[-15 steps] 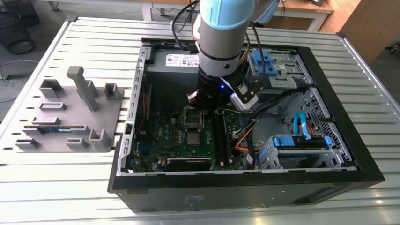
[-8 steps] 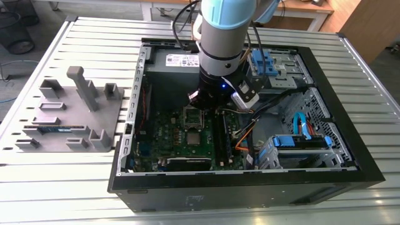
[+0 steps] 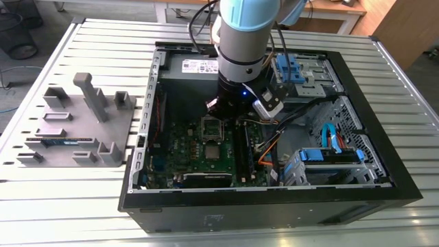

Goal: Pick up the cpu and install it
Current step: 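Close the cpu cover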

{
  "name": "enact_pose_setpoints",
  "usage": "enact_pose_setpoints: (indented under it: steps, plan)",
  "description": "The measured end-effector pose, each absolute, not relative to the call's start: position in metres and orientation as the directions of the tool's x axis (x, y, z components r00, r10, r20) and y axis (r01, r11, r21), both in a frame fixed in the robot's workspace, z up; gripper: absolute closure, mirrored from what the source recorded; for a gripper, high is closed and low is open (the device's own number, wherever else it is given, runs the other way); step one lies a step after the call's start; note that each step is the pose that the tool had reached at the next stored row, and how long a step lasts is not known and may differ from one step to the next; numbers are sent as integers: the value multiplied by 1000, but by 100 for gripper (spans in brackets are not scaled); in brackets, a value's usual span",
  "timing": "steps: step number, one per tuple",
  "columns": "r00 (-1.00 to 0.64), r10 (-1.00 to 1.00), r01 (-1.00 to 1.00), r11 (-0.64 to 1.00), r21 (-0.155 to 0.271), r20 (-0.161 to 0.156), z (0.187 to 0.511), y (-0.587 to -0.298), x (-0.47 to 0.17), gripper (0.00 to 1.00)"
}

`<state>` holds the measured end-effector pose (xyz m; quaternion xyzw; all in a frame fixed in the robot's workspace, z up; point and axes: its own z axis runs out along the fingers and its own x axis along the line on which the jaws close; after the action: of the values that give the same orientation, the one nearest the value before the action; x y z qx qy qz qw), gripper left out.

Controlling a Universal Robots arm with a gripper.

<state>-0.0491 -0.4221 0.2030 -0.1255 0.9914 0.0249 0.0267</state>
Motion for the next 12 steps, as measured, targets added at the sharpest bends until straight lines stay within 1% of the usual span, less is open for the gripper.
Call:
enact_pose_setpoints:
  steps: [12]
  plan:
    - [-967, -248, -250, 967, 43, -59, 202, -422, -53, 89]
